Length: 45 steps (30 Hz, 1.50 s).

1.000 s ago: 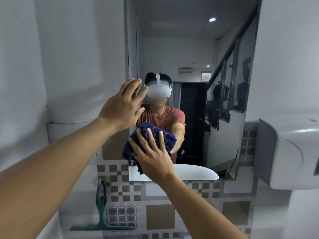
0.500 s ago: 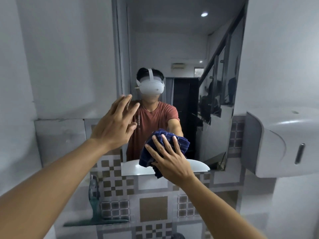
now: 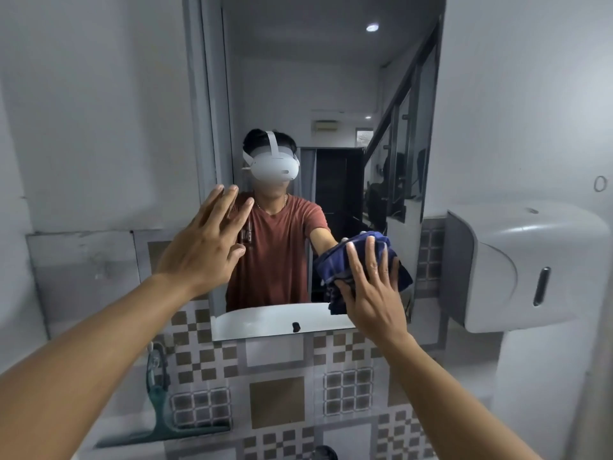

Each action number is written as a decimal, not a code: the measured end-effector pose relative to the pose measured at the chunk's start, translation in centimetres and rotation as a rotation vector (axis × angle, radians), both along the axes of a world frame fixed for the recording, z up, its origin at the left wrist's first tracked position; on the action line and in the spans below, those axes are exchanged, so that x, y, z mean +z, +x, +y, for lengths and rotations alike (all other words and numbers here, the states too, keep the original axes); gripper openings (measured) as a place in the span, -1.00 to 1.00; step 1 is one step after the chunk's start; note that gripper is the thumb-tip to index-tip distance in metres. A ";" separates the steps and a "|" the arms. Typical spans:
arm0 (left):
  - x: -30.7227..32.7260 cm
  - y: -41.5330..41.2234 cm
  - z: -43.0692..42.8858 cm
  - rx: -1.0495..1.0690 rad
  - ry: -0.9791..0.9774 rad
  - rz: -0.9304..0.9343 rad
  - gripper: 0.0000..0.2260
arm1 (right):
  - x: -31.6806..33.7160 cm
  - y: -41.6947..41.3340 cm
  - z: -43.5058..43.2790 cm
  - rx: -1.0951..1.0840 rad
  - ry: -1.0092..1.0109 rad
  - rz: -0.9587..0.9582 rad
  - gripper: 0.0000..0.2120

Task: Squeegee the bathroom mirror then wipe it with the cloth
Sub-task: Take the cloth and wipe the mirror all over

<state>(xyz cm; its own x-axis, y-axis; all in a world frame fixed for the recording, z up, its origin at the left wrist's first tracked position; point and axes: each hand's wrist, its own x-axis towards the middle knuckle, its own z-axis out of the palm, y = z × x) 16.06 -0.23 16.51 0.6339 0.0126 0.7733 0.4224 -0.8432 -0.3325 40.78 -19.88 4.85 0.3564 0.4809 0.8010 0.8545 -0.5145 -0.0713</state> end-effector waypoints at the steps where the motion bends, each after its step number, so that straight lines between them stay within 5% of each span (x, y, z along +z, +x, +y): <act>1: 0.0 0.1 0.0 0.002 0.002 0.002 -0.26 | -0.2 0.3 -0.4 -0.007 0.032 0.053 -0.35; 15: 0.0 0.2 0.1 0.044 0.023 0.010 -0.28 | -7.0 -1.0 0.1 0.062 0.402 0.546 -0.24; 21: 0.1 0.0 0.5 0.073 0.049 0.028 -0.28 | -7.9 -2.5 2.2 -0.051 0.352 0.570 -0.30; 32: 0.4 -0.3 0.7 0.042 0.077 -0.004 -0.46 | -5.0 -7.9 8.0 0.053 0.216 0.090 -0.38; 45: 1.0 -0.8 1.0 0.056 0.072 0.020 -0.43 | -6.1 -12.6 12.3 0.402 -0.262 -0.453 -0.36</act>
